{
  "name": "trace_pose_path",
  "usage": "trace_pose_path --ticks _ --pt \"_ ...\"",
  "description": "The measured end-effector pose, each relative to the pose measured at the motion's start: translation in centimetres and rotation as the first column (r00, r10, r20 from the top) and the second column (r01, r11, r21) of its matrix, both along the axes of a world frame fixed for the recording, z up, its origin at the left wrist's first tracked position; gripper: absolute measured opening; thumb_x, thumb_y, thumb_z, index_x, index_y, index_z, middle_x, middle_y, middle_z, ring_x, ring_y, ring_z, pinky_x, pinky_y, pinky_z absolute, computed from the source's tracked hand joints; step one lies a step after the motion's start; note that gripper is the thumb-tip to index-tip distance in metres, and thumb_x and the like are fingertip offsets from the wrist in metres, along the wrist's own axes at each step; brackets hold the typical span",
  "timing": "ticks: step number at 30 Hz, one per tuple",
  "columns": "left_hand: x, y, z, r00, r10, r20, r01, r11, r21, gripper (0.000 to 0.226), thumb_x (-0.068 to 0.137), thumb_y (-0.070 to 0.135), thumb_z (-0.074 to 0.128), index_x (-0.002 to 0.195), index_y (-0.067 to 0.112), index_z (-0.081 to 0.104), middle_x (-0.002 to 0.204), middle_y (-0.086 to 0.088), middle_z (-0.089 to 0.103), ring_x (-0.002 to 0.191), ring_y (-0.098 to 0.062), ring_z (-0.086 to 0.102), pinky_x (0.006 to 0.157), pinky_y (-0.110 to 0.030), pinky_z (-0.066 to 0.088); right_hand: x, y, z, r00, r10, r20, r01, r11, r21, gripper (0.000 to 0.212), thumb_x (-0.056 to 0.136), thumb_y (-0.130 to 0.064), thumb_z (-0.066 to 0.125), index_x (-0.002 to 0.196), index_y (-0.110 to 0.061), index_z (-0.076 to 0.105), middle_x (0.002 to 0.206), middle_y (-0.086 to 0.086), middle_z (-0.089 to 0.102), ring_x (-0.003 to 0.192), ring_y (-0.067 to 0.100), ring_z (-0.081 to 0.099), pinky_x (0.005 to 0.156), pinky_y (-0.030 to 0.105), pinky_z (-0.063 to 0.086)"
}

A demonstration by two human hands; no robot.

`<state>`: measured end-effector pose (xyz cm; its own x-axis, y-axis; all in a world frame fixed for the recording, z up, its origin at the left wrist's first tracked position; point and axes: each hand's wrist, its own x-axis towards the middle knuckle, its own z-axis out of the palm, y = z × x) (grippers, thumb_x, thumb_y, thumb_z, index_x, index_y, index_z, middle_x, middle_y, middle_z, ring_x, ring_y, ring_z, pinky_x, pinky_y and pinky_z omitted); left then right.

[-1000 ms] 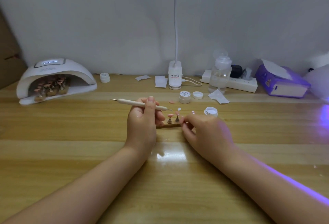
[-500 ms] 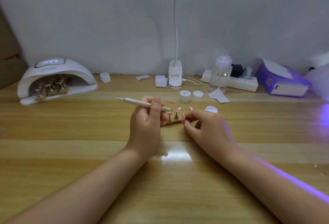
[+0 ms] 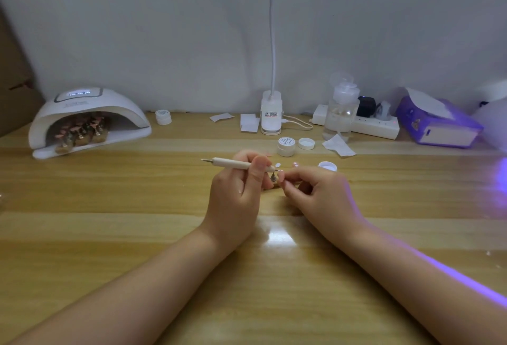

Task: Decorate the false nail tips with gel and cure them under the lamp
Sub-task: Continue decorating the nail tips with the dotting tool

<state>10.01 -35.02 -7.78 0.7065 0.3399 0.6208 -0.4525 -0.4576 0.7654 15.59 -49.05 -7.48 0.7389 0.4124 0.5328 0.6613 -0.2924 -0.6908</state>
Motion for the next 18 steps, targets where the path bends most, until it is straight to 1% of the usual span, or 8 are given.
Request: trace_pose_path --ticks 1,2,4,5,10,13,16,18 --pt "-0.02 0.02 0.0 1.0 -0.001 -0.001 0.001 1.0 0.001 0.02 0.096 0.031 0.044 0.084 0.027 0.059 0.07 0.003 0.066 0.064 -0.009 0.063 0.063 -0.027 0.05 0.02 0.01 -0.01 1.0 0.001 0.014 -0.001 1.0 -0.002 0.014 0.083 -0.007 0.068 0.086 -0.019 0.075 0.057 -0.031 0.055 0.053 0.003 0.049 0.059 0.031 0.052" --pt "-0.04 0.02 0.0 1.0 -0.003 -0.002 0.003 1.0 0.004 0.02 0.096 0.031 0.044 0.084 0.026 0.059 0.07 0.003 0.065 0.064 -0.008 0.063 0.063 -0.027 0.05 0.05 0.01 -0.02 1.0 0.002 0.029 -0.001 1.0 -0.007 0.014 0.083 -0.007 0.068 0.087 -0.018 0.075 0.057 -0.032 0.055 0.054 0.002 0.05 0.057 0.023 0.049" --pt "-0.06 -0.01 0.01 1.0 -0.002 -0.005 0.002 1.0 0.011 0.021 0.096 0.03 0.043 0.084 0.024 0.059 0.069 0.003 0.065 0.063 -0.008 0.063 0.063 -0.027 0.05 0.08 0.01 -0.08 0.999 -0.001 0.05 0.001 1.0 -0.016 0.014 0.082 -0.006 0.069 0.087 -0.018 0.075 0.056 -0.031 0.055 0.055 -0.001 0.051 0.057 0.01 0.039" --pt "-0.06 -0.02 0.03 1.0 -0.001 -0.006 0.001 1.0 0.012 0.021 0.096 0.03 0.043 0.084 0.024 0.059 0.068 0.003 0.065 0.063 -0.008 0.062 0.063 -0.028 0.05 0.09 0.02 -0.12 0.998 -0.006 0.056 0.007 1.0 -0.017 0.014 0.081 -0.006 0.069 0.086 -0.017 0.075 0.054 -0.028 0.054 0.055 -0.001 0.051 0.057 0.008 0.038" --pt "0.01 -0.04 0.03 1.0 -0.002 -0.011 0.002 1.0 0.017 0.021 0.096 0.028 0.044 0.084 0.021 0.059 0.066 0.004 0.064 0.063 -0.008 0.062 0.064 -0.033 0.052 0.18 -0.07 -0.19 0.998 -0.024 0.066 0.024 1.0 -0.009 0.014 0.08 -0.004 0.069 0.084 -0.017 0.075 0.056 -0.026 0.053 0.055 -0.002 0.05 0.058 0.006 0.036" --pt "0.01 -0.05 0.05 1.0 -0.004 -0.006 0.004 1.0 0.019 0.021 0.096 0.028 0.043 0.083 0.022 0.059 0.065 0.002 0.063 0.063 -0.008 0.062 0.063 -0.031 0.051 0.19 -0.03 -0.19 0.998 -0.013 0.068 0.014 1.0 -0.01 0.014 0.08 -0.005 0.069 0.085 -0.017 0.075 0.056 -0.03 0.055 0.055 -0.003 0.051 0.057 0.005 0.036" --pt "-0.01 -0.06 0.04 1.0 -0.008 -0.003 0.008 1.0 0.014 0.02 0.096 0.028 0.043 0.084 0.022 0.058 0.062 0.003 0.062 0.062 -0.008 0.061 0.063 -0.032 0.05 0.11 0.0 -0.16 0.996 -0.014 0.086 0.016 1.0 -0.018 0.015 0.08 -0.005 0.07 0.085 -0.018 0.075 0.056 -0.027 0.055 0.056 -0.002 0.051 0.058 0.006 0.037" --pt "-0.03 -0.04 0.01 1.0 -0.013 -0.008 0.013 1.0 0.009 0.02 0.096 0.028 0.043 0.084 0.023 0.058 0.061 0.005 0.062 0.061 -0.008 0.061 0.063 -0.033 0.051 0.08 -0.01 -0.17 0.995 -0.016 0.096 0.018 1.0 -0.021 0.015 0.08 -0.005 0.07 0.085 -0.017 0.075 0.06 -0.027 0.055 0.056 -0.002 0.051 0.058 0.006 0.037"
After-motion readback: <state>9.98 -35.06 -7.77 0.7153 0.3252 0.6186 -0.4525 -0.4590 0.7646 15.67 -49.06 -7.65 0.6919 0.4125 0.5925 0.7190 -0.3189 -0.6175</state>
